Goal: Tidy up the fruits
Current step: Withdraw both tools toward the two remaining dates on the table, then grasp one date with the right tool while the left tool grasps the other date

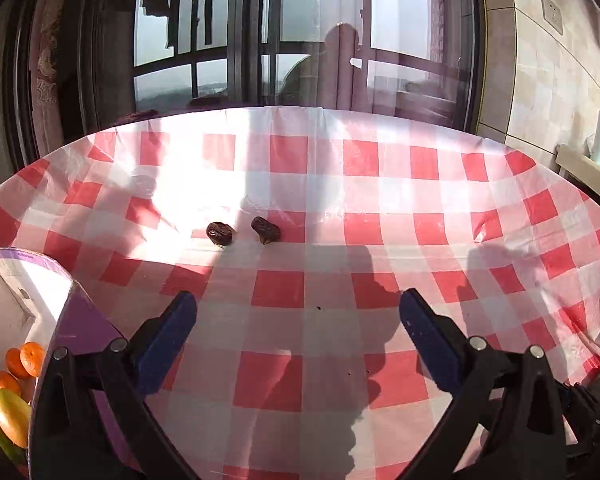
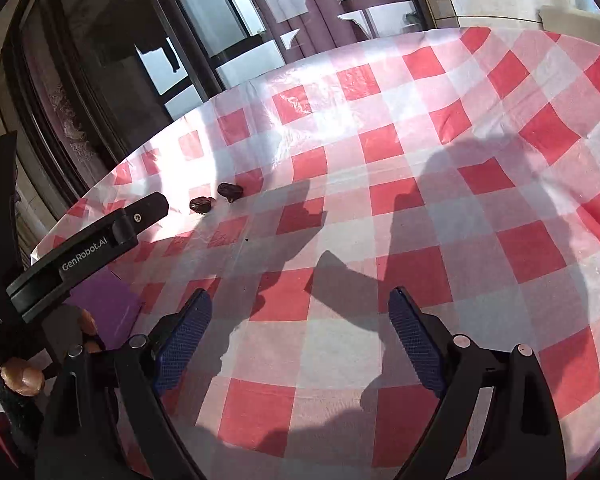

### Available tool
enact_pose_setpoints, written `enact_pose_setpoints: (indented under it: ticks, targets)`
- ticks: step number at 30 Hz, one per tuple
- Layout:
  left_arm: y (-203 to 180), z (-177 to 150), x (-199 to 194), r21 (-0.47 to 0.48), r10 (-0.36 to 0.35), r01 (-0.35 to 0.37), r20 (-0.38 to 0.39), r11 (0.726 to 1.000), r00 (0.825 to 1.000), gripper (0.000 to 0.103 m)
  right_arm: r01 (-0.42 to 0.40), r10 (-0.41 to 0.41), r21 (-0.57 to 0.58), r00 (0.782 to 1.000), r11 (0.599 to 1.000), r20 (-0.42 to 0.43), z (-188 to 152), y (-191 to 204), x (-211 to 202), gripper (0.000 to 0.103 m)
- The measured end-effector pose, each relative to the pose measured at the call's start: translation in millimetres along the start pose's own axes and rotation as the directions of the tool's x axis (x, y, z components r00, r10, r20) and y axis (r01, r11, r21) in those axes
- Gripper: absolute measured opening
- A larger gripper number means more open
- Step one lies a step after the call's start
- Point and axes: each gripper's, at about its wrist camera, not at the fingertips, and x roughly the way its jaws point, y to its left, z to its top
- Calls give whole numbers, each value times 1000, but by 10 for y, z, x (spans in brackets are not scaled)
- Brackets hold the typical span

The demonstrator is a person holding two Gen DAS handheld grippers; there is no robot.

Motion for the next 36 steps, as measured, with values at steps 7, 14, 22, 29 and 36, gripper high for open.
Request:
enact_pose_setpoints:
  ticks: [7, 14, 22, 29, 36]
  targets:
    - [515, -162, 754, -196, 111, -137, -138, 971, 984, 101, 30, -29, 19, 998, 999, -54, 143, -136, 363, 87]
    - [618, 25, 1070, -190, 103, -137, -177, 972, 979, 101, 92, -98, -55, 989, 994, -109, 368, -9, 900, 87]
    - [720, -12, 1146, -165, 37, -78, -240, 983, 970, 101, 63, -84, -157, 988, 986, -133, 703, 314, 1552, 87]
    - [826, -10, 1229, -225, 63, -125, -262, 966, 963, 93, -9, -28, -233, 987, 972, -157, 945, 513, 1954, 87]
    - [682, 4, 1283, -167, 110, -160, -274, 973, 955, 99, -36, 12, -245, 995, 969, -100, 1408, 432, 2137, 82]
